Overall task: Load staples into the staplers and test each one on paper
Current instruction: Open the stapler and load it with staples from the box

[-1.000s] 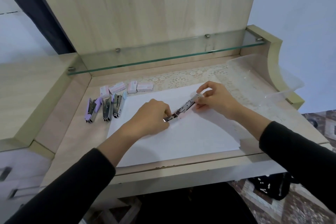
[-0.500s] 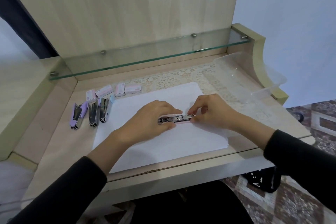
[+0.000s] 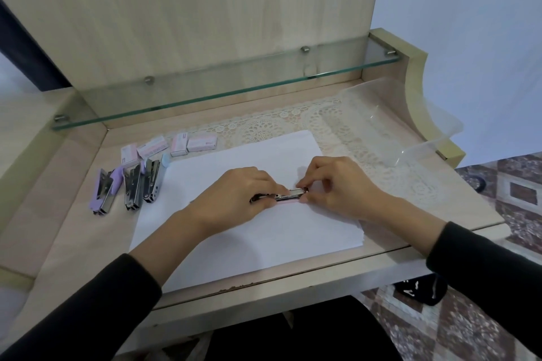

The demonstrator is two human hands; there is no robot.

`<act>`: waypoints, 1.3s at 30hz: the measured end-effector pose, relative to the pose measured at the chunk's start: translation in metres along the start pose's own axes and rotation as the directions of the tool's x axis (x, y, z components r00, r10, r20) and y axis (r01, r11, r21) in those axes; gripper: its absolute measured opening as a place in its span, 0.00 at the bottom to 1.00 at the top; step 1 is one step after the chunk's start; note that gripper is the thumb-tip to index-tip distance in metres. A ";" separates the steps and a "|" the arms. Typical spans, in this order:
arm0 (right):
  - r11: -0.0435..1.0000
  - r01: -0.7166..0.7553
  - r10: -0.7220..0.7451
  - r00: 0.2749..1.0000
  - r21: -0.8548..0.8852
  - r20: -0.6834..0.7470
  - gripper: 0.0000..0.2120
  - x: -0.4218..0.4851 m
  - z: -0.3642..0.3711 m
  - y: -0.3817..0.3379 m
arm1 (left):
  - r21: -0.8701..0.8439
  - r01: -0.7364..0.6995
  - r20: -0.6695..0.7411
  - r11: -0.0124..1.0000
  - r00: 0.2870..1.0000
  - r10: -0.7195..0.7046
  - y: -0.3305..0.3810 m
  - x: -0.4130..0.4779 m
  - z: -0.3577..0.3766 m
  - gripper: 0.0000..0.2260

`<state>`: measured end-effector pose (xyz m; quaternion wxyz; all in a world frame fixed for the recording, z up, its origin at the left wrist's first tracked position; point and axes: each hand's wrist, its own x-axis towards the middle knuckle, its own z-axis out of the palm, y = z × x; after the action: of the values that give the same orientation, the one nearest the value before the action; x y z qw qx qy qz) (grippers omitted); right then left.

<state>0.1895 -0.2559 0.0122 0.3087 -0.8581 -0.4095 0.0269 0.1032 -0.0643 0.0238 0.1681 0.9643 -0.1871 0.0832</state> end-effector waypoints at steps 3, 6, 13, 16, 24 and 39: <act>0.999 0.014 -0.013 1.000 -0.044 0.022 0.09 0.001 -0.001 -0.002 | 0.023 -0.022 0.016 1.000 1.000 0.021 -0.001 0.001 -0.002 0.11; 0.994 0.016 -0.011 0.999 -0.106 0.049 0.09 0.002 -0.002 -0.003 | 0.043 -0.036 0.019 0.998 0.999 0.035 -0.001 0.001 -0.002 0.10; 0.983 0.027 -0.014 0.998 -0.184 0.067 0.10 0.000 -0.004 -0.006 | 0.011 -0.013 -0.049 1.000 0.999 0.014 -0.003 -0.002 0.001 0.08; 0.981 0.035 -0.022 0.997 -0.193 0.069 0.10 0.001 -0.004 -0.006 | 0.006 -0.018 -0.053 1.000 0.998 0.019 -0.001 -0.001 0.000 0.08; 0.986 0.165 -0.166 0.986 -0.035 -0.021 0.09 -0.004 0.002 -0.009 | 0.019 -0.008 0.003 1.000 1.000 0.008 0.000 0.002 -0.003 0.09; 0.988 0.142 -0.142 0.990 0.052 -0.001 0.03 0.005 0.009 -0.006 | 0.099 -0.080 0.070 0.992 0.995 0.073 -0.004 0.002 -0.006 0.10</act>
<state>0.1859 -0.2449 0.0099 0.3317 -0.8183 -0.4692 0.0165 0.1062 -0.0594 0.0287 0.1093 0.9659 -0.2248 0.0672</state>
